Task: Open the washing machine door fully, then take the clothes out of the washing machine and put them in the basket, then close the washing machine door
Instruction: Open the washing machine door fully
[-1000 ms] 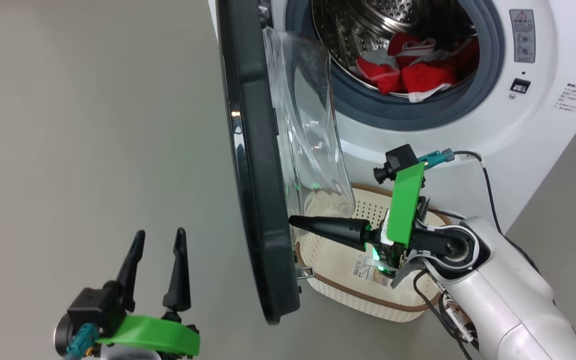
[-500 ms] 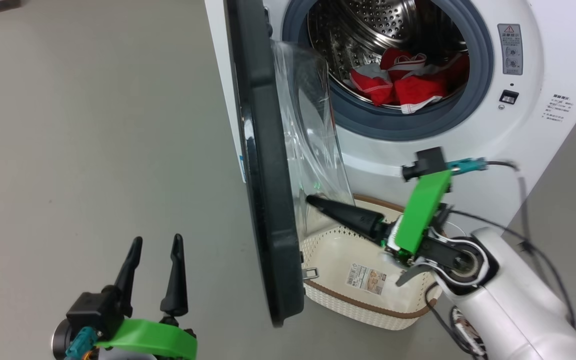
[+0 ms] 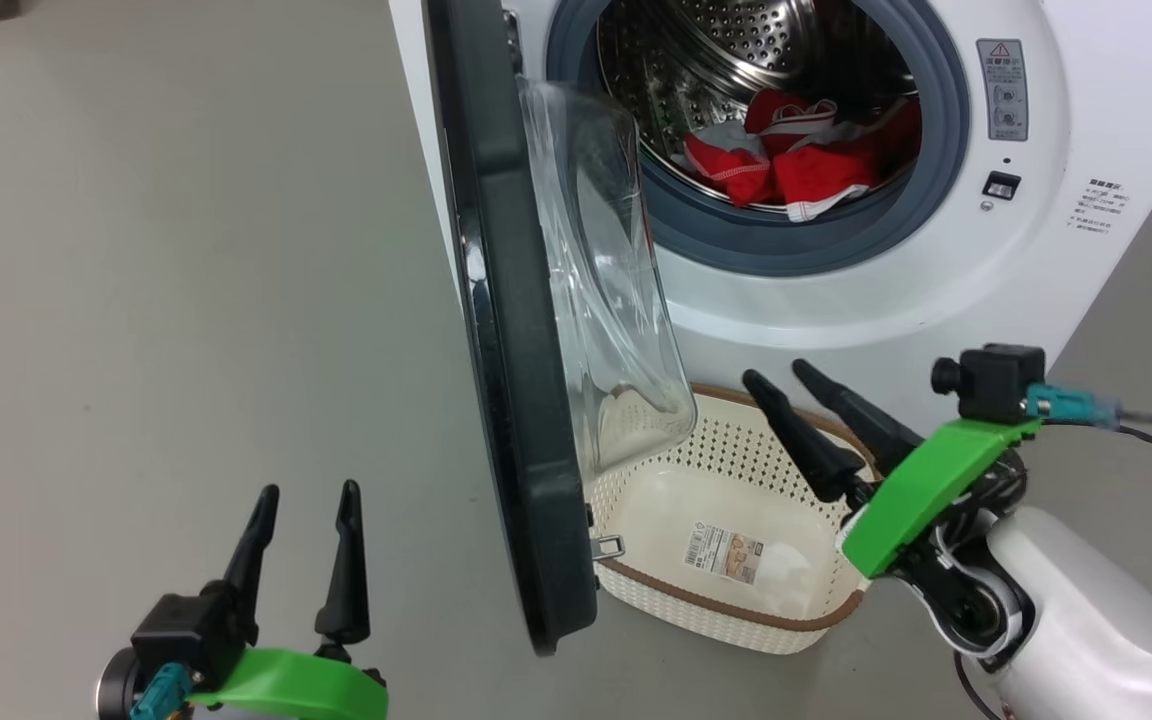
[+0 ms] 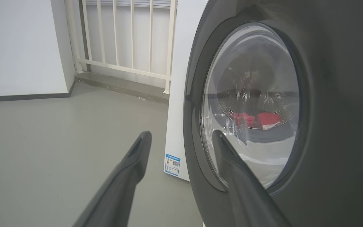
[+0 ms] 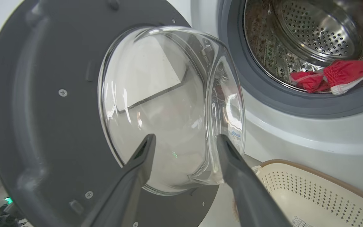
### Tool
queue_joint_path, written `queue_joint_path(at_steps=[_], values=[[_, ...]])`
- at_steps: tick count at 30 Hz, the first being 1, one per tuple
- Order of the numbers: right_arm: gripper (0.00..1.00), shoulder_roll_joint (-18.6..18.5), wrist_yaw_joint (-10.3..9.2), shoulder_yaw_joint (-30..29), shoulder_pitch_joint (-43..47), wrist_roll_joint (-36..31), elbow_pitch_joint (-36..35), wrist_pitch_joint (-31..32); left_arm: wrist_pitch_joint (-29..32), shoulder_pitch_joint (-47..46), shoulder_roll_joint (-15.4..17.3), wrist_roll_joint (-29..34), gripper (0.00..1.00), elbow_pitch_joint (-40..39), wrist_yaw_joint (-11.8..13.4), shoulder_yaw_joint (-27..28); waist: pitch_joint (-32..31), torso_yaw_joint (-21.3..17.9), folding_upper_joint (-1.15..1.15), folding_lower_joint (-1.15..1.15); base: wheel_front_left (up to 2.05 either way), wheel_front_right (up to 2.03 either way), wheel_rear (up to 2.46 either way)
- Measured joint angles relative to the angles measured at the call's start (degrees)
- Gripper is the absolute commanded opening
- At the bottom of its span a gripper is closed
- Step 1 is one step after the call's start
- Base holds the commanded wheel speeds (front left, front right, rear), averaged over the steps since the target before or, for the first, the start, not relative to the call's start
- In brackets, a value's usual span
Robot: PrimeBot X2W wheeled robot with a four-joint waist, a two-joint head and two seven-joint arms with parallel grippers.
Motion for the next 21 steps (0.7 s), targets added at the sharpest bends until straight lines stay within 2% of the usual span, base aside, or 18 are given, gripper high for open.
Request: queue_joint_path(at_steps=[5,9,12,16,17,21], values=[[1.0,-0.94,0.0,2.26,0.05,-6.42,4.05,-11.15,0.0,0.03,0.01,0.27,1.0,-0.25,-0.01,0.46,0.12,-0.29,0.0,0.0,0.0,0.0,0.0],[1.0,-1.36,0.01,2.24,0.05,-15.53,8.65,-14.67,0.0,0.06,0.01,0.73,1.0,-0.54,-0.05,0.68,0.21,-0.4,0.0,0.0,0.0,0.0,0.0],[1.0,-0.13,0.01,-1.82,0.13,-21.68,9.94,-14.96,0.0,0.08,0.01,1.12,1.0,-0.58,-0.05,0.7,0.3,-0.42,0.0,0.0,0.0,0.0,0.0],[1.0,2.42,0.01,-10.09,1.92,-32.6,7.37,-15.12,0.0,0.09,0.01,1.1,1.0,-0.82,-0.02,0.56,0.62,-0.49,0.0,0.0,0.0,0.0,0.0],[1.0,3.69,0.01,-12.94,4.25,-37.13,6.12,-15.32,0.0,0.08,0.02,1.04,1.0,-0.9,0.02,0.26,0.66,-0.48,0.0,0.0,0.0,0.0,0.0],[1.0,6.16,0.02,-17.35,8.44,-42.66,3.64,-15.4,0.0,0.07,0.02,1.01,1.0,-1.07,0.02,0.08,0.86,-0.46,0.0,0.0,0.0,0.0,0.0]])
